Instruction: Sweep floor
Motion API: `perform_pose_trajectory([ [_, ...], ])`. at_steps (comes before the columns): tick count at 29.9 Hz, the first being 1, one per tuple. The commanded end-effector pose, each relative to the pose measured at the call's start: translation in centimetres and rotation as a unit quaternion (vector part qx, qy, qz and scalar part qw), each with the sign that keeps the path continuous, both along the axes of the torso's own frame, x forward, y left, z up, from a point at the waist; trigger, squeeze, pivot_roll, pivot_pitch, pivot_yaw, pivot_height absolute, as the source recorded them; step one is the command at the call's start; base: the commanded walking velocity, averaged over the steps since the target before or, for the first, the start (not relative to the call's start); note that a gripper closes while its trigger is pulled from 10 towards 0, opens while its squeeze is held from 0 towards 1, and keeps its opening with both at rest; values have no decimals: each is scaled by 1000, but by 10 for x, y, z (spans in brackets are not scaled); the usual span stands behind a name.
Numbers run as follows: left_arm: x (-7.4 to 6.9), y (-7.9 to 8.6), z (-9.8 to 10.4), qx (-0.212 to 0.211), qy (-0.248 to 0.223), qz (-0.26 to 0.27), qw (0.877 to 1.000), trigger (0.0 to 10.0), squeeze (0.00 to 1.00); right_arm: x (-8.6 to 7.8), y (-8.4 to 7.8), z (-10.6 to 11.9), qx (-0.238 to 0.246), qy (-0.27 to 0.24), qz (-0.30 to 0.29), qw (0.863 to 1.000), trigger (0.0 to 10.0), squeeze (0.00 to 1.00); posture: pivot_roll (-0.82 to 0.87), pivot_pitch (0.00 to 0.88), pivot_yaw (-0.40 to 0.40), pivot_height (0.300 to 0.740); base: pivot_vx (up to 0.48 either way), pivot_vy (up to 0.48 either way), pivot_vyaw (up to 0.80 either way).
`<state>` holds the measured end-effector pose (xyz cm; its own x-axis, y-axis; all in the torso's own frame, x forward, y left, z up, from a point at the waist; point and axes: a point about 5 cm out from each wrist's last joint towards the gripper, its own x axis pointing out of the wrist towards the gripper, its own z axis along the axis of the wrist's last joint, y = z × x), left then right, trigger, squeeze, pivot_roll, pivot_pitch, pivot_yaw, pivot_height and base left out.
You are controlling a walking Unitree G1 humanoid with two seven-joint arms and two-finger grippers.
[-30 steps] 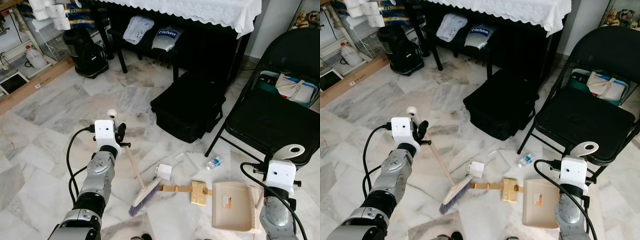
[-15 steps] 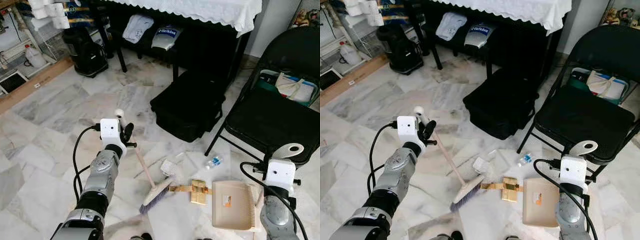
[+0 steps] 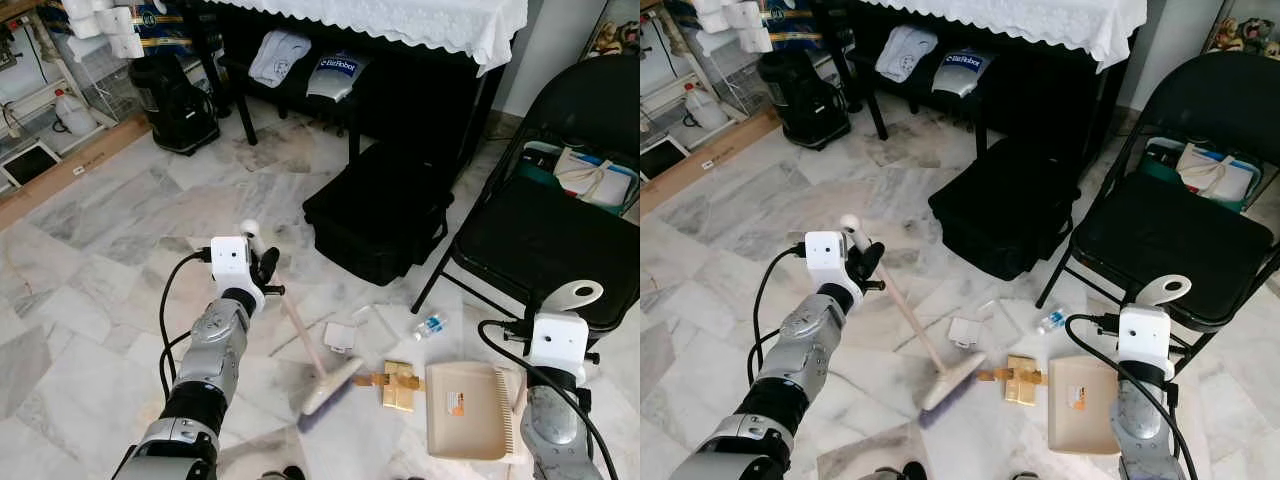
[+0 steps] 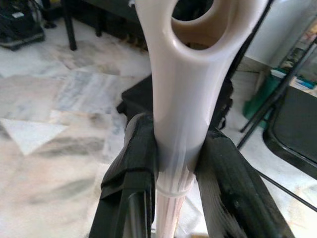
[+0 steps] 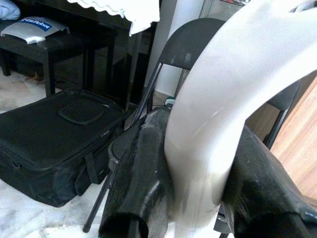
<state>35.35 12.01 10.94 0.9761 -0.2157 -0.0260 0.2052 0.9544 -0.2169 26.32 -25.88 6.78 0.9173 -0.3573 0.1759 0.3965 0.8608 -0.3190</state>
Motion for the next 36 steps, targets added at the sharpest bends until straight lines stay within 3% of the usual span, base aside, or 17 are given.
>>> perform_pose_trajectory([
  [1,2,-1,6,-5,-3,-10,1000,10000,0,-1,2,-3,-5,11,7,1000,10000,0,-85,128,98,740,0,0,0],
  [16,1,-21,7,-18,16,-49,998,10000,0,2,2,0,-6,8,13,1000,10000,0,-88,143,98,740,0,0,0],
  [24,-2,-44,13,-60,18,-79,995,10000,0,5,7,-2,1,14,25,1000,10000,0,-74,154,98,740,0,0,0],
  [36,-5,-56,28,-100,7,-115,988,10000,0,11,15,-3,11,16,34,999,10000,0,-57,163,103,740,0,0,0],
])
